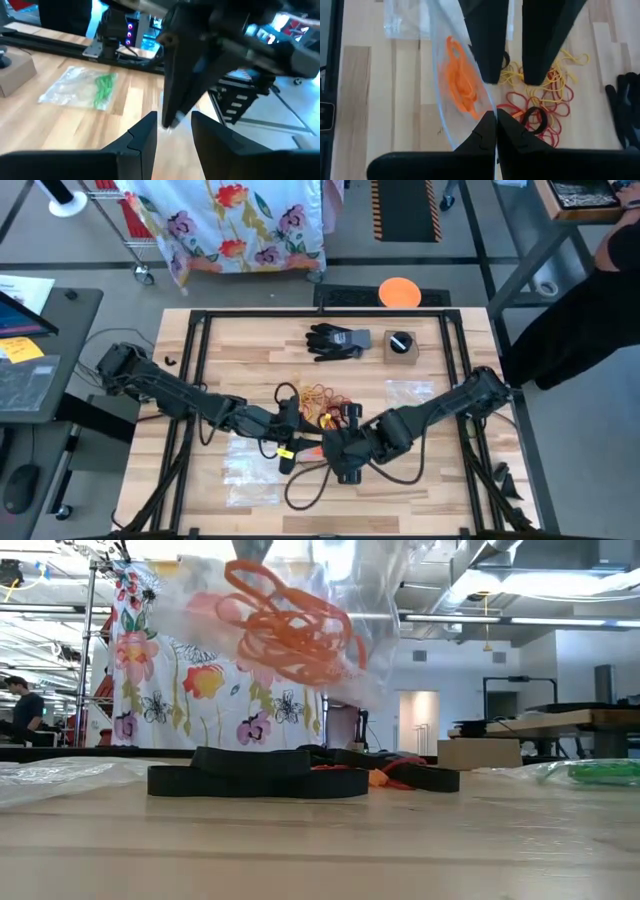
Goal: Sort rubber bands
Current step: Put the orange rubber band into the transparent zip bag
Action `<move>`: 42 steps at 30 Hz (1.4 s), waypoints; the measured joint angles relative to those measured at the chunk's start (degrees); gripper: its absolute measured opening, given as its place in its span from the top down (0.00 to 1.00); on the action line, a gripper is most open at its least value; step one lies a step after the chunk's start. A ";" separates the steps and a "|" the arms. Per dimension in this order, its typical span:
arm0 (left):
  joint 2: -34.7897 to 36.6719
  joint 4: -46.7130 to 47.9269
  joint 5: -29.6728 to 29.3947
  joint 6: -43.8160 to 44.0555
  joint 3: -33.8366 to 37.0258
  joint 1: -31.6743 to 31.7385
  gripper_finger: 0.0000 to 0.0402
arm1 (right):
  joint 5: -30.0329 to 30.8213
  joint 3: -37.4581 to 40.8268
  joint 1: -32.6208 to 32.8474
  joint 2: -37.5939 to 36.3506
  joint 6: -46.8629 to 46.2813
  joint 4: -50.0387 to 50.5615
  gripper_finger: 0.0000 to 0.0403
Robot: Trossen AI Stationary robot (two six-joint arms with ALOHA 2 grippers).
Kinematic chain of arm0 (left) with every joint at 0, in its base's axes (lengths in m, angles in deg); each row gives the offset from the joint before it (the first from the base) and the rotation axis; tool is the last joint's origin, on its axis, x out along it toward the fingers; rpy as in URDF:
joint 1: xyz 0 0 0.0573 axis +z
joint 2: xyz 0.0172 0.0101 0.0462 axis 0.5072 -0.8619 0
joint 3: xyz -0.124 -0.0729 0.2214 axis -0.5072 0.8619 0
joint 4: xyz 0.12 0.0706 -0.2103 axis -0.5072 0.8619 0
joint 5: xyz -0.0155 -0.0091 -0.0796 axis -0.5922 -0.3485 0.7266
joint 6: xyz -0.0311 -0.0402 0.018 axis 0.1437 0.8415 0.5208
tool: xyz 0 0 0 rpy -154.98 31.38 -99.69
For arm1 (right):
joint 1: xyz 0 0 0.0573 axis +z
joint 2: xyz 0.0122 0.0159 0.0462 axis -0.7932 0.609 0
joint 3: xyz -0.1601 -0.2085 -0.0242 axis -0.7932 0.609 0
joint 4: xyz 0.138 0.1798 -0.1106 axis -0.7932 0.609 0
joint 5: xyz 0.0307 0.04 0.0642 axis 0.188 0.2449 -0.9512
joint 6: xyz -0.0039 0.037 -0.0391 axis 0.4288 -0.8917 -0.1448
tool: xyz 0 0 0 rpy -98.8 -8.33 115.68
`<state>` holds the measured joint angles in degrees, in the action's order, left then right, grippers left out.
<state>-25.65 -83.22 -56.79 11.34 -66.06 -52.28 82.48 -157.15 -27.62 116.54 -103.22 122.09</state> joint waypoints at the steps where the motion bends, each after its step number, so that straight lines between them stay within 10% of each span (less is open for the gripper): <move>1: 0.04 0.16 0.17 0.11 -0.03 0.01 0.71 | -0.12 0.00 -0.34 0.00 0.40 0.00 1.00; 42: 0.06 13.10 -4.47 0.41 -0.01 0.29 0.76 | -11.61 0.02 -4.77 1.60 3.55 -5.85 1.00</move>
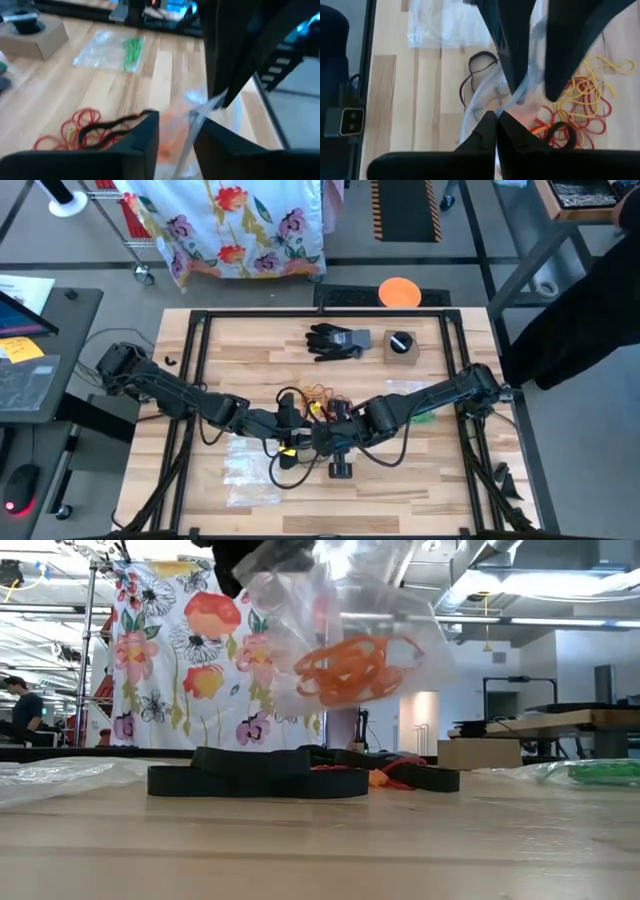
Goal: Sort rubber bands
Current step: Put the orange rubber band into the transparent zip bag
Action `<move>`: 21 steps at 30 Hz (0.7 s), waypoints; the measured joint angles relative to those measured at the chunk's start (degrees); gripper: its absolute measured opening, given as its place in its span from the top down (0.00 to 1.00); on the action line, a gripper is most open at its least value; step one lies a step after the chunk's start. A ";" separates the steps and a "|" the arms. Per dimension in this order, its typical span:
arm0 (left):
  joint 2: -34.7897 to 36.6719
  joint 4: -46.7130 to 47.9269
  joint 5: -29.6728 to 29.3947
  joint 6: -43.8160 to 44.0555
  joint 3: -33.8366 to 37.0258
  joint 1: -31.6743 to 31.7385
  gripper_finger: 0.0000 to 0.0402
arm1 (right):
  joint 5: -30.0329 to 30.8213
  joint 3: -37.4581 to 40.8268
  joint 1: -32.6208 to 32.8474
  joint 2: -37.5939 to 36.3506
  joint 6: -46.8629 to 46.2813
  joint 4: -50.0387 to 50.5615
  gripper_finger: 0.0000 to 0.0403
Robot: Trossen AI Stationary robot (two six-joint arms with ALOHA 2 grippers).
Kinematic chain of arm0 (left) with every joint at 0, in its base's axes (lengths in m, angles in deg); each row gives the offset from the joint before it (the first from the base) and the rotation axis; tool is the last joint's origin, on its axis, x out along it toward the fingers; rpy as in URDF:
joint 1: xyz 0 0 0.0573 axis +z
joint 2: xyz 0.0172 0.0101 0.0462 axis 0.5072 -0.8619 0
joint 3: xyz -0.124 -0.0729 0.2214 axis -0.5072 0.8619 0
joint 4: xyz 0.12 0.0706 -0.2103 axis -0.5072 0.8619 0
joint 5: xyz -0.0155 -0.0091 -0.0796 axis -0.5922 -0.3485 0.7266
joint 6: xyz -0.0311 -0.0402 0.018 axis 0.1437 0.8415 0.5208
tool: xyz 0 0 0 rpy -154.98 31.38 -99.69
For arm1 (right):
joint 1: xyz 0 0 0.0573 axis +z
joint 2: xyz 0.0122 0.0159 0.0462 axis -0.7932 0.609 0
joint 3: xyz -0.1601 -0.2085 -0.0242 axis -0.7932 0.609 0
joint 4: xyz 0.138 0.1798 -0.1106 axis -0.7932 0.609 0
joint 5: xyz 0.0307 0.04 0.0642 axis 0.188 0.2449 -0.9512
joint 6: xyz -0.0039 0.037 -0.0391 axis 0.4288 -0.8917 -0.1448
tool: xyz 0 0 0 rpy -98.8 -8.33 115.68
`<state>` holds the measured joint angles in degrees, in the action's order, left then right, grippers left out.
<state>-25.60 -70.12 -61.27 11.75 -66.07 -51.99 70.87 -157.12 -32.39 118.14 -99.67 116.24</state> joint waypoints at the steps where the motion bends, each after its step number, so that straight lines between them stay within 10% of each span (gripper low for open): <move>1: 0.00 0.90 0.09 -0.01 0.00 0.00 0.80 | 0.00 0.00 -0.06 0.00 0.20 -0.58 1.00; 5: 0.00 1.24 0.38 0.07 0.01 -0.27 0.97 | 0.02 0.00 -0.64 0.00 0.12 -1.96 0.97; 21: -0.02 0.37 -3.99 11.16 0.02 -1.68 1.00 | 0.28 -0.02 -3.15 -0.07 -18.44 10.42 0.51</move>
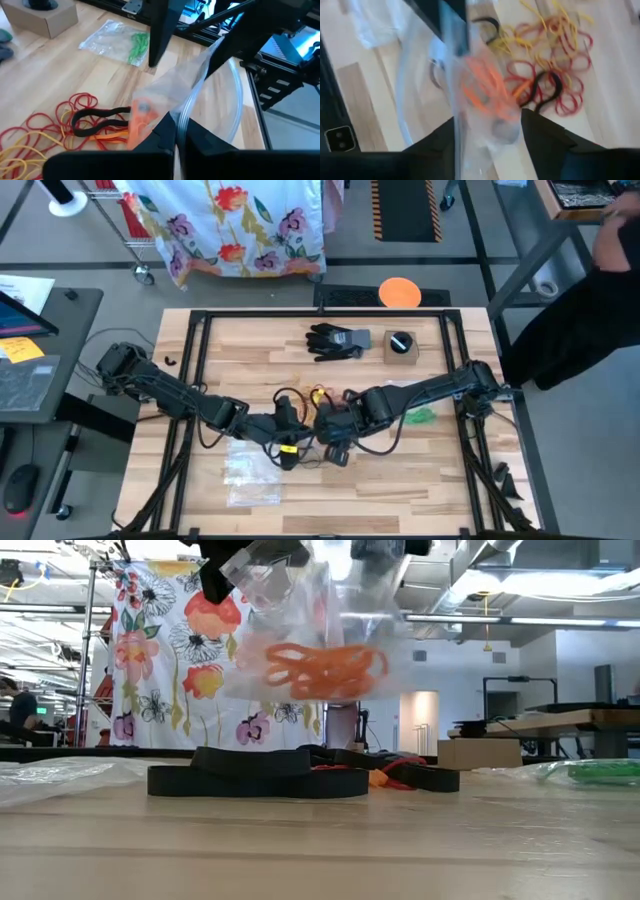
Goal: Sort rubber bands
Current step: Put the orange rubber band into the transparent zip bag
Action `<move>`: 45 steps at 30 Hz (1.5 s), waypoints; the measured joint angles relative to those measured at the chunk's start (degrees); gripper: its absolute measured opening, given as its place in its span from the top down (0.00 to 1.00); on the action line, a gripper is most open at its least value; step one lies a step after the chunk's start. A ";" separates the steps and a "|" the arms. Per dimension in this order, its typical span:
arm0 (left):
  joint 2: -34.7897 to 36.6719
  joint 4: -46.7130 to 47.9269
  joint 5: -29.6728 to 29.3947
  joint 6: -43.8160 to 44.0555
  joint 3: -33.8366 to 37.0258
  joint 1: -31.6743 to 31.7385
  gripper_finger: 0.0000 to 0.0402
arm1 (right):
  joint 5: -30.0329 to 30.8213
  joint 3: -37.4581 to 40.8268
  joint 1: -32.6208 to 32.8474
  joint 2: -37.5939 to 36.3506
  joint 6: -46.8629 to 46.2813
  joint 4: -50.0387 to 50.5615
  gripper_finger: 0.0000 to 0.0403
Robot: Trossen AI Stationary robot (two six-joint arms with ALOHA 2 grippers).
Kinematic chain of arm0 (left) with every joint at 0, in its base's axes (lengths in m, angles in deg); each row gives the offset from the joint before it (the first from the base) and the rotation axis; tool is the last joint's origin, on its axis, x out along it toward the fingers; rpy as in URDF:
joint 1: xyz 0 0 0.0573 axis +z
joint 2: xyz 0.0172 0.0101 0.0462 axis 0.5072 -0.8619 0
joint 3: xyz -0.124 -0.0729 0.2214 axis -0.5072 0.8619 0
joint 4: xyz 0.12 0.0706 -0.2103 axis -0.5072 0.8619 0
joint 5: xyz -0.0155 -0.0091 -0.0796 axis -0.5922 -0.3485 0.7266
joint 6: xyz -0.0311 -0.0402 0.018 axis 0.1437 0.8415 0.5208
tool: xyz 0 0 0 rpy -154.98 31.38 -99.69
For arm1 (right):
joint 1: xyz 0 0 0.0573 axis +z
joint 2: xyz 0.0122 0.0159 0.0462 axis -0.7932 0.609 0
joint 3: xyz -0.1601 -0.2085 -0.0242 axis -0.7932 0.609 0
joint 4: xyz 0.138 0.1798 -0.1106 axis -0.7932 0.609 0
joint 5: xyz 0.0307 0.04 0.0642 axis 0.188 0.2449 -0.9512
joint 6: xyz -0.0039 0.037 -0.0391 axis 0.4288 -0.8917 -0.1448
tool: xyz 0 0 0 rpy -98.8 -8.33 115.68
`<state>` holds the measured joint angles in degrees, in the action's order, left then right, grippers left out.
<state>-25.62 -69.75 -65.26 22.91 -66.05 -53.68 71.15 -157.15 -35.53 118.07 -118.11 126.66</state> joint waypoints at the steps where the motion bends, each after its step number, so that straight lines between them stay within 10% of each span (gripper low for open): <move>1: 0.00 0.06 -0.04 0.51 0.00 0.00 1.00 | 0.00 0.00 0.06 0.00 -0.96 0.67 0.50; 11: 0.00 -0.03 -0.39 2.18 0.00 0.00 1.00 | 0.11 0.00 0.22 -0.02 -4.80 5.27 0.55; 19: 0.00 -0.11 -0.68 2.11 0.00 0.11 1.00 | 0.05 0.00 0.26 -0.02 -1.56 2.76 0.97; 31: 0.00 -6.72 3.15 -19.83 0.02 0.33 0.77 | -2.39 0.00 -1.02 -0.02 6.81 0.16 1.00; 45: 15.49 13.43 -8.75 -11.82 0.02 0.00 0.57 | -2.74 0.14 -4.90 -7.21 12.74 14.45 1.00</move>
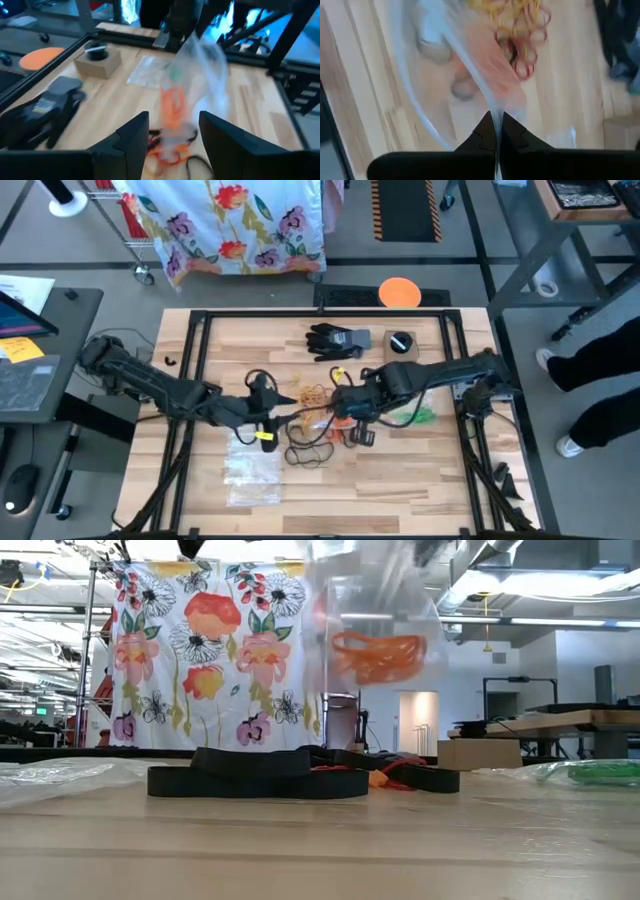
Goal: Sort rubber bands
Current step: Put the orange rubber band into the transparent zip bag
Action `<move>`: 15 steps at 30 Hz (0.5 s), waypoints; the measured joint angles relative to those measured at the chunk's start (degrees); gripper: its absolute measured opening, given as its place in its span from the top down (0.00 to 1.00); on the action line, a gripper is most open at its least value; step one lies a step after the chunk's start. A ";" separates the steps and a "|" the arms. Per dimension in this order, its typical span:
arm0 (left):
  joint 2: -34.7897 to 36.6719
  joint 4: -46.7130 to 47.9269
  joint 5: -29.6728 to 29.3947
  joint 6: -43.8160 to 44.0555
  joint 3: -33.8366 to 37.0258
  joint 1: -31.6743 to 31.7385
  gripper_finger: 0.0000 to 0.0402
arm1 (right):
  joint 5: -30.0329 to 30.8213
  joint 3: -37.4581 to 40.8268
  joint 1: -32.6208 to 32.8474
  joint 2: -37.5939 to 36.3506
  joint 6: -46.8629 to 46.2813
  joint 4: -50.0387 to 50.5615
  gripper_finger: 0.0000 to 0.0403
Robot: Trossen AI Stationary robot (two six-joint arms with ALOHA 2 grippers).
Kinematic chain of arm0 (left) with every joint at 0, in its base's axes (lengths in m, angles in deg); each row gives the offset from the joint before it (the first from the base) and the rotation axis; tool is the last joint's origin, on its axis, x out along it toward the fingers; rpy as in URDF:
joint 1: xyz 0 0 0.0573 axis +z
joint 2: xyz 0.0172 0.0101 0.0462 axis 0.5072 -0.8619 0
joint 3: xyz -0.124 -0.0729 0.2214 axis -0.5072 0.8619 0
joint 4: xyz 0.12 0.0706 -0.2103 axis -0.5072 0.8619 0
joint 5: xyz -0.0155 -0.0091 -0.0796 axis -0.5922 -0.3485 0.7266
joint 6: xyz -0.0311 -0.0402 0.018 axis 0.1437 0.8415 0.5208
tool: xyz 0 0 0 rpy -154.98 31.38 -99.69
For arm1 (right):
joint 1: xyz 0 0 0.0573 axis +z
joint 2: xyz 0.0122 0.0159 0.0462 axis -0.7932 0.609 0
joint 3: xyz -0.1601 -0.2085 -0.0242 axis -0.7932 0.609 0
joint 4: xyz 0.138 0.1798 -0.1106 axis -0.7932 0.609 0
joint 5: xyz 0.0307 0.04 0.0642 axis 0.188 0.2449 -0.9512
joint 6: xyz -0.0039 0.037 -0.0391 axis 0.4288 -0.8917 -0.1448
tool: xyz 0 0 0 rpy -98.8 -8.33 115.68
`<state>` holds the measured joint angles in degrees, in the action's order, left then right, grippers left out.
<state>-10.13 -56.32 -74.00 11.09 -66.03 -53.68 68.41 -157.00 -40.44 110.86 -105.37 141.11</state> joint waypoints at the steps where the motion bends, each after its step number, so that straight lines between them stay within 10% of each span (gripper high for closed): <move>1: 0.20 1.03 -0.86 0.13 0.13 0.00 0.57 | -0.57 0.83 -0.50 -0.51 0.70 0.37 1.00; 15: -12.78 -19.43 2.62 -0.38 10.45 4.45 0.57 | -10.94 47.54 -14.90 -31.95 -5.49 -33.73 1.00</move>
<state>-22.91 -75.75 -71.39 10.71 -55.58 -49.23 57.47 -109.46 -55.34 78.91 -110.86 107.37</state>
